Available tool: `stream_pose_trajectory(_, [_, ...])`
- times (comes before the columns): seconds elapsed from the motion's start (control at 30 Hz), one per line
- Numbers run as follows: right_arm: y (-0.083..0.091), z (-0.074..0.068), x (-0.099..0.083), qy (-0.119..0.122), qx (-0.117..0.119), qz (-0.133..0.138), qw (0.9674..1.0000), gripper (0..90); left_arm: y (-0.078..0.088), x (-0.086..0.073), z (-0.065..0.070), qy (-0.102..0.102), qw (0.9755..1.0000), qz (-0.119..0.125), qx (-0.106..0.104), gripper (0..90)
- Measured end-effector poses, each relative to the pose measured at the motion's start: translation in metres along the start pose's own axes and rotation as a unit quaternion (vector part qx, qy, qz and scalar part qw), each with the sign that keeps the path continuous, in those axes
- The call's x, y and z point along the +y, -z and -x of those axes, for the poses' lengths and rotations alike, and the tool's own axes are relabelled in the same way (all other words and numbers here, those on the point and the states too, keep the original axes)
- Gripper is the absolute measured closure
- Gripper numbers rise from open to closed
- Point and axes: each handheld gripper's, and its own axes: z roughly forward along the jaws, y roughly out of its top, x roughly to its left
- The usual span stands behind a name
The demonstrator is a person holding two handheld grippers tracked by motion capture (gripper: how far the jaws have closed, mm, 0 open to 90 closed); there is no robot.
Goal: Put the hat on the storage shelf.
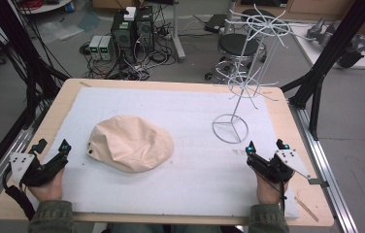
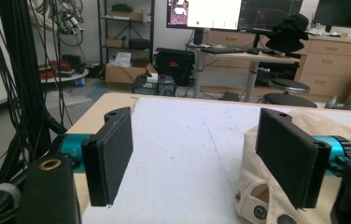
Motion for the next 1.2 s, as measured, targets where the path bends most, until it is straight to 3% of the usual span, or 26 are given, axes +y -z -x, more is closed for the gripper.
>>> stream_pose_trajectory(0.73, [0.001, -0.001, 0.0, -0.006, -0.003, -0.002, 1.0, 6.8, 0.0, 0.0, -0.002, 0.01, 0.9999, -0.004, -0.003, 27.8])
stream_pose_trajectory(0.93, [0.0, -0.001, -0.001, -0.007, 0.001, -0.005, 1.0, 6.8, 0.0, 0.006, 0.0, 0.019, 0.9993, 0.008, -0.03, 27.8])
stream_pose_trajectory(1.2, [0.0, -0.001, -0.001, -0.009, 0.005, -0.008, 0.9999, 6.8, 0.001, 0.017, -0.001, 0.014, 0.9989, 0.009, -0.043, 29.1])
